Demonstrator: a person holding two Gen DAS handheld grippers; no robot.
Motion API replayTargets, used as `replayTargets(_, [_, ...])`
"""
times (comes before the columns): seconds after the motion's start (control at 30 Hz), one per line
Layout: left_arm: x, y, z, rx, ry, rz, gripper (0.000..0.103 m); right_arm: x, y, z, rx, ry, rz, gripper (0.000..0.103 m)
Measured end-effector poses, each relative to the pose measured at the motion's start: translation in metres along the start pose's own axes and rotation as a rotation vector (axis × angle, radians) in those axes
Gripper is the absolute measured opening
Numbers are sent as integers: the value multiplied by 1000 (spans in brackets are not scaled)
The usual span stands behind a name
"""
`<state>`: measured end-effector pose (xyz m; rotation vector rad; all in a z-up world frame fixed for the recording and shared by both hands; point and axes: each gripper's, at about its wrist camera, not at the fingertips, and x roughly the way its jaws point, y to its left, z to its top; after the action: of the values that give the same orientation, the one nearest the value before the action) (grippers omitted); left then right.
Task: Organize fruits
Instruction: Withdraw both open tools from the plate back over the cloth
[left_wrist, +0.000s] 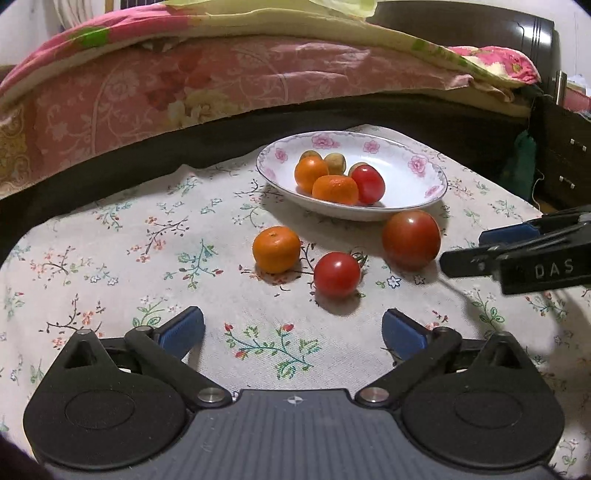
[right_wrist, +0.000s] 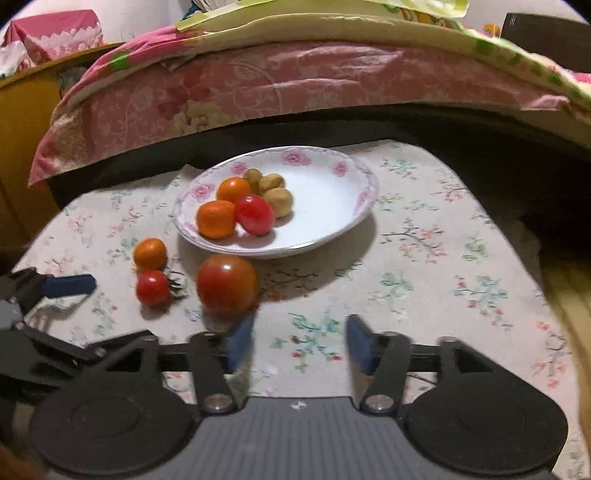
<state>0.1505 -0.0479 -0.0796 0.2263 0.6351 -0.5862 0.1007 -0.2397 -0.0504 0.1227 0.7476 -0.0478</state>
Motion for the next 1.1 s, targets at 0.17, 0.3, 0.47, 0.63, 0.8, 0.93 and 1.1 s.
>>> replayTargets(0.17, [1,-1,1,3,1,2,103,5,5,-4,-49,-28,-45,82])
replayTargets(0.3, [1,-1,1,3,1,2,103,5,11,-13,-73,-63,-68,82])
replayTargets(0.47, [2,-1,1,2,2,2,103,6,13,-11,-42,-56,-82,83])
replayTargets(0.63, [1,-2,1,3,2,3,103,4,17,-17,-55,-73,-101,88])
replayTargets(0.8, [1,-1,1,2,2,3,103,3,19,-18,-34,-73,-129,91])
replayTargets(0.93, [1,-2,0,3,2,3,103,3,21,-19,-9,-72,-160,93])
replayTargets(1.1, [1,-1,0,2,2,3,103,6,21,-18,5,-76,-175,100])
